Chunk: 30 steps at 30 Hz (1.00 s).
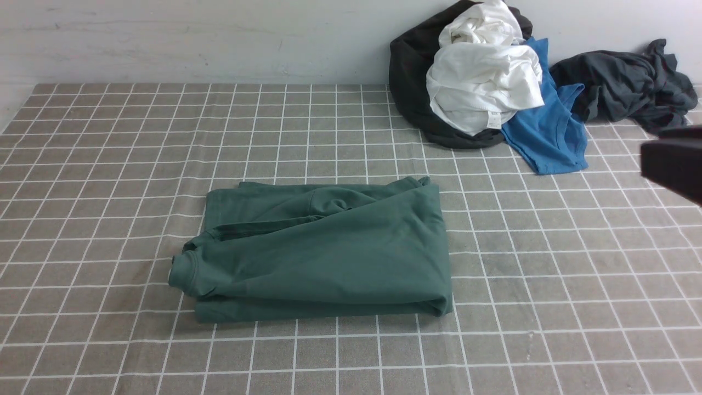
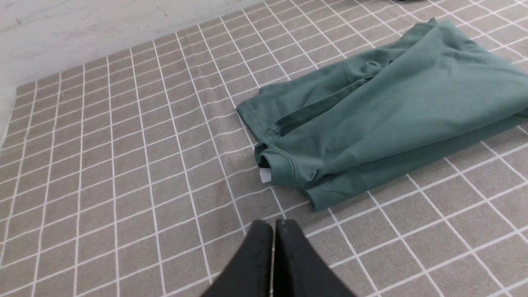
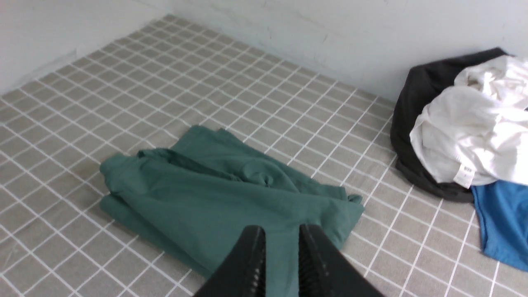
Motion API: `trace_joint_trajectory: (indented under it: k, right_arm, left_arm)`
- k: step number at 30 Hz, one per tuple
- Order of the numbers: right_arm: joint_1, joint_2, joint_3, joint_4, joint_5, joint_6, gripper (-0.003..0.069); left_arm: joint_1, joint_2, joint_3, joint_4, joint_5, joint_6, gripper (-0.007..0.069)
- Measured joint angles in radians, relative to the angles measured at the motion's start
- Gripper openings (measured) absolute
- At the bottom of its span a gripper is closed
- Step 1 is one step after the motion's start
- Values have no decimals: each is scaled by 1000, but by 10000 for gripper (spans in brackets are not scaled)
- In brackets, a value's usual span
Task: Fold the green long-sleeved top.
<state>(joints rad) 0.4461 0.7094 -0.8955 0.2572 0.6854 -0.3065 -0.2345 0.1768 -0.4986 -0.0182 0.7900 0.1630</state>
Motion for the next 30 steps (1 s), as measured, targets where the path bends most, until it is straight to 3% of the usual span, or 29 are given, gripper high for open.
trace_joint_trajectory:
  k: [8, 27, 30]
  right_arm:
    - [0, -193, 97, 10, -100, -2, 119]
    - [0, -204, 103, 10, 60, -2, 119]
    - [0, -211, 131, -1, 21, -2, 89]
  left_arm:
    - [0, -16, 1, 0, 6, 0, -7]
    - [0, -16, 1, 0, 16, 0, -7]
    - [0, -16, 1, 0, 16, 0, -7]
